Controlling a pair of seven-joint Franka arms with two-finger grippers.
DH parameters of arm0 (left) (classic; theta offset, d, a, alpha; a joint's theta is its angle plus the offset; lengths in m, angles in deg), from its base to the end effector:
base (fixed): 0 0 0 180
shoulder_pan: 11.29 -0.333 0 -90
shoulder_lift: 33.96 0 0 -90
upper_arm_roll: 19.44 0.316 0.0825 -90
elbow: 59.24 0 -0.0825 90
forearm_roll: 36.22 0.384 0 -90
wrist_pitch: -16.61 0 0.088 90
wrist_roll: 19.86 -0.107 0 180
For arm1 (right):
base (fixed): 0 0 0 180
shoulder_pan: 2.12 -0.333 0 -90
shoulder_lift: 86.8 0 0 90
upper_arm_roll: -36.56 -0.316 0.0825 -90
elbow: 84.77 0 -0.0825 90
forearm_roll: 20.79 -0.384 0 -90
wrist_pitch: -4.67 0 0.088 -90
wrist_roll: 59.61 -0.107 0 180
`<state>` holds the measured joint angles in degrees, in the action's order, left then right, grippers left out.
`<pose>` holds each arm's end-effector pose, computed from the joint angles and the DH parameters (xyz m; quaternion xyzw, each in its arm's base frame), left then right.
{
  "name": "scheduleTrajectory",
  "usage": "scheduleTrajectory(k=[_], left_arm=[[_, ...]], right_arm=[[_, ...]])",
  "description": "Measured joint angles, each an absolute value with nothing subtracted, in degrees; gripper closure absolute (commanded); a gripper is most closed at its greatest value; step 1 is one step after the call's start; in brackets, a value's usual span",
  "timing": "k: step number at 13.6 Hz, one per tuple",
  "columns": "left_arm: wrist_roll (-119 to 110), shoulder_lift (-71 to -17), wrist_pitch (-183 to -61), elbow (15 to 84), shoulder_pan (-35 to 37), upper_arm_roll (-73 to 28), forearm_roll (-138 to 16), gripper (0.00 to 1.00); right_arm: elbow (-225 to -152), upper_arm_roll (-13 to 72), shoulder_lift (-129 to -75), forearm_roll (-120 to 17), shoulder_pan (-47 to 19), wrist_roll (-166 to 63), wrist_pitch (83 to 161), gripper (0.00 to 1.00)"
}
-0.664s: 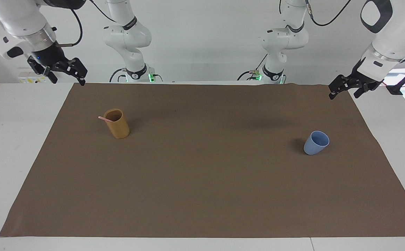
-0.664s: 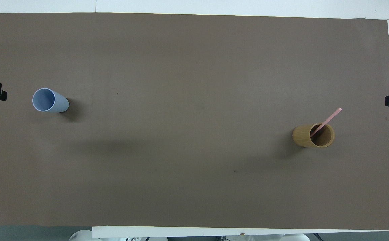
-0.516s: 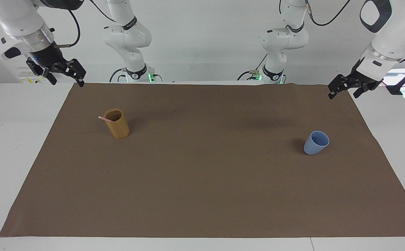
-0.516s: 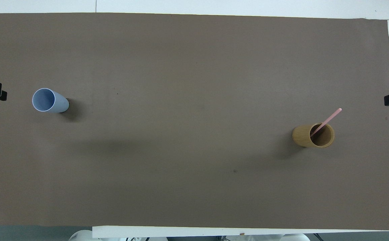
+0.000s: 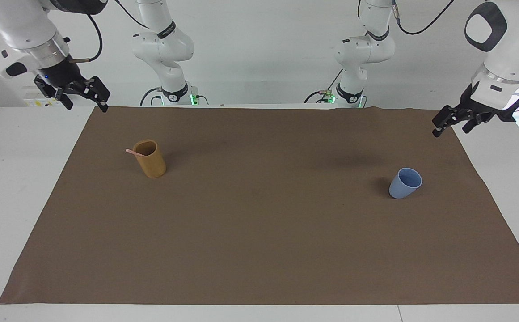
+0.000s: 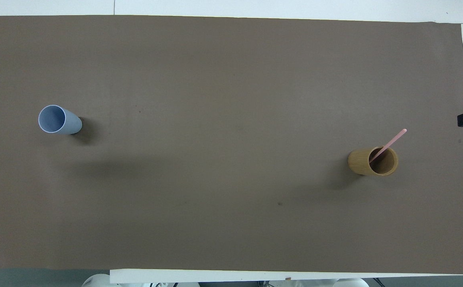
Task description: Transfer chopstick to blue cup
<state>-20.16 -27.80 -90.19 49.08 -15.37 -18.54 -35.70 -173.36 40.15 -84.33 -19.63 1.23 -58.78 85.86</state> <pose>0.5351 0.0477 0.5563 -0.9984 -0.0397 -0.0403 0.0054 0.5206 -0.0666 0.6464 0.9976 -0.0543 -0.0435 0.0058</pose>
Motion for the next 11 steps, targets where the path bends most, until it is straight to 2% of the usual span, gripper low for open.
scheduleTrajectory(k=[3,7,8,9,10,11], left_arm=[[-18.5,-28.3,-99.2,56.0,-16.9,-18.5,-35.7,0.00],[-14.7,-33.4,-105.6,59.5,-15.2,-19.3,-35.7,0.04],[-14.4,-34.8,-107.5,60.3,-15.0,-19.4,-35.7,0.17],[-14.4,-36.3,-109.1,60.9,-15.0,-19.4,-35.7,0.51],[-14.2,-37.7,-110.3,61.2,-15.0,-19.3,-35.7,0.94],[-13.9,-38.7,-111.0,61.5,-15.0,-19.3,-35.7,1.00]], right_arm=[[-174.2,40.1,-84.2,-19.6,1.2,-58.4,86.5,0.00],[-181.0,40.1,-82.1,-19.7,1.2,-53.4,94.6,0.00],[-182.2,40.1,-81.5,-19.7,1.2,-53.3,95.1,0.00],[-182.9,40.1,-81.1,-19.7,1.2,-53.2,95.2,0.00],[-183.5,40.1,-80.6,-19.7,1.2,-53.2,95.2,0.00],[-184.2,40.1,-80.2,-20.0,1.2,-53.2,95.2,0.00]])
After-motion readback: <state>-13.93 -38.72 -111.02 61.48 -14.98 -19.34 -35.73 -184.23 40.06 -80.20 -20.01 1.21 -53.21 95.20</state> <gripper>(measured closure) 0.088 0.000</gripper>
